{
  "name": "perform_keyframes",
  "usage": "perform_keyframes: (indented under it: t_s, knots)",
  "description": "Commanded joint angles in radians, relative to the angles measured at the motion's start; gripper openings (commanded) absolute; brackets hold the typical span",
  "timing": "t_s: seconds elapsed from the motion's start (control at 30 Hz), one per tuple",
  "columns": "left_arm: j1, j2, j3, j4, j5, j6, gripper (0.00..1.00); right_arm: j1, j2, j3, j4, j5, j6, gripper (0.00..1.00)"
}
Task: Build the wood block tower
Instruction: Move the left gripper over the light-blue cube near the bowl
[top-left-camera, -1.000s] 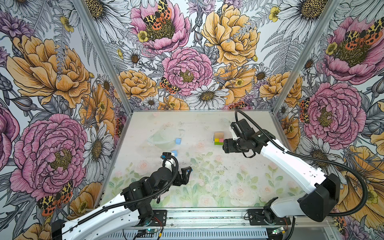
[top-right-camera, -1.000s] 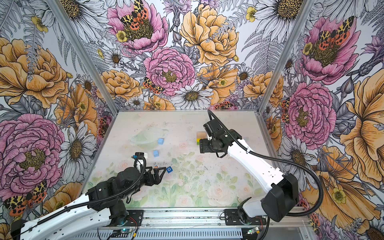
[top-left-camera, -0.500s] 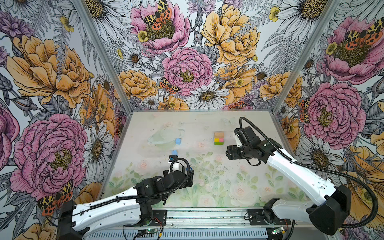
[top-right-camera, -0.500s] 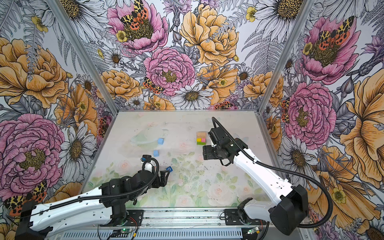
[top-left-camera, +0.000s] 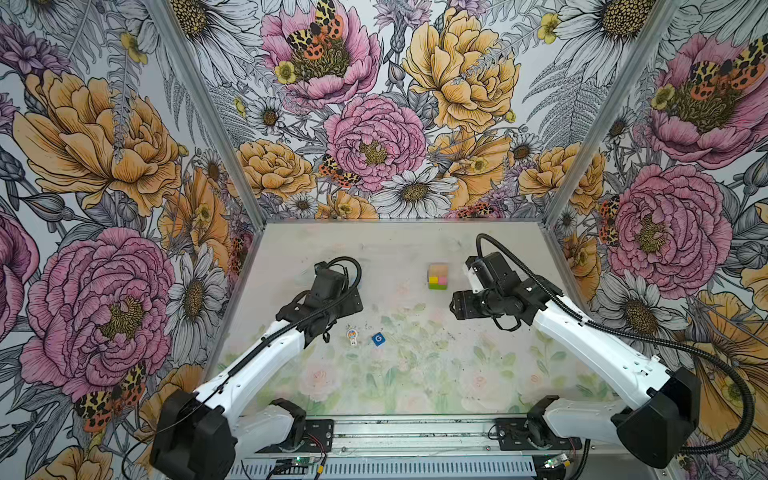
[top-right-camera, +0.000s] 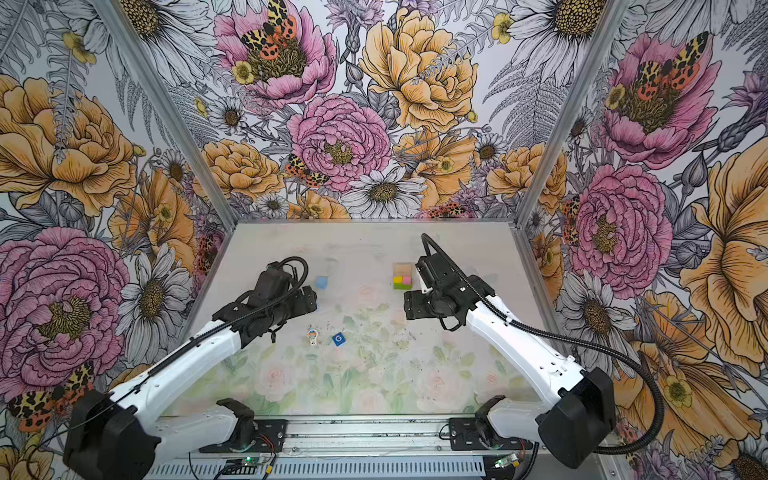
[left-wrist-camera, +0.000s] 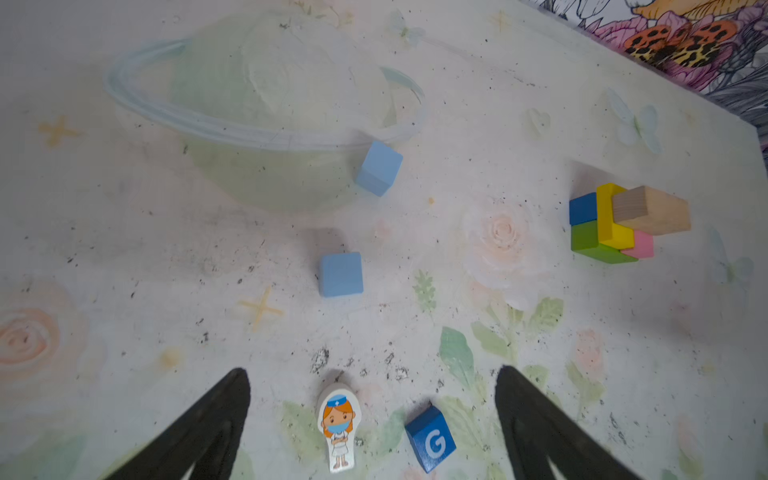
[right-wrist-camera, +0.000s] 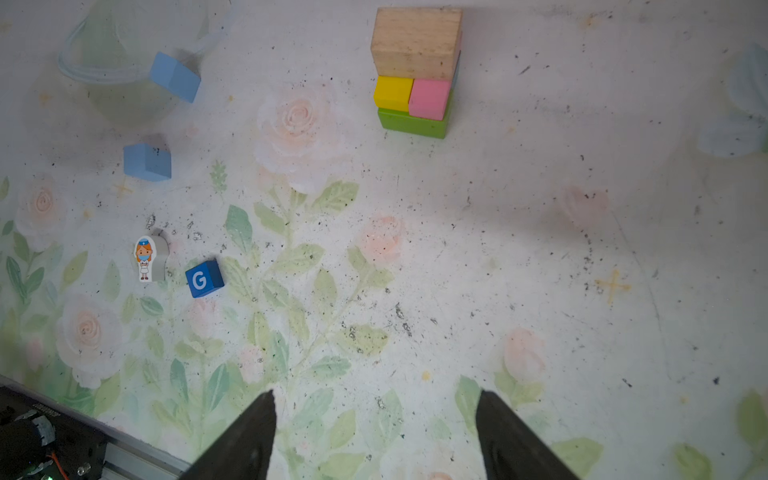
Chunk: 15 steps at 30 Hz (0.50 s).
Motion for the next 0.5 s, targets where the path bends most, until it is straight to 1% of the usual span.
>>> perform_keyframes:
  t_s: [0.0, 0.17, 0.3, 0.4, 0.47]
  knots:
    - [0.04, 0.134, 0.094, 0.038, 0.138, 0.129, 0.9, -0.016, 0.015, 0.038, 0.027, -0.033, -0.031, 0.78]
    - [0.071, 0.319, 0.22, 0.022, 0.149, 0.188, 0.86, -0.046, 0.015, 0.034, 0.026, -0.059, -0.048, 0.79]
    - [0.082, 0.438, 0.327, -0.025, 0.106, 0.235, 0.81, -0.084, 0.0, 0.025, 0.024, -0.083, -0.061, 0.8]
    - [0.088, 0.514, 0.394, -0.052, 0.095, 0.265, 0.73, -0.109, -0.015, 0.019, 0.021, -0.1, -0.069, 0.8]
    - [0.095, 0.552, 0.429, -0.063, 0.101, 0.282, 0.69, -0.121, -0.023, 0.016, 0.015, -0.107, -0.071, 0.81]
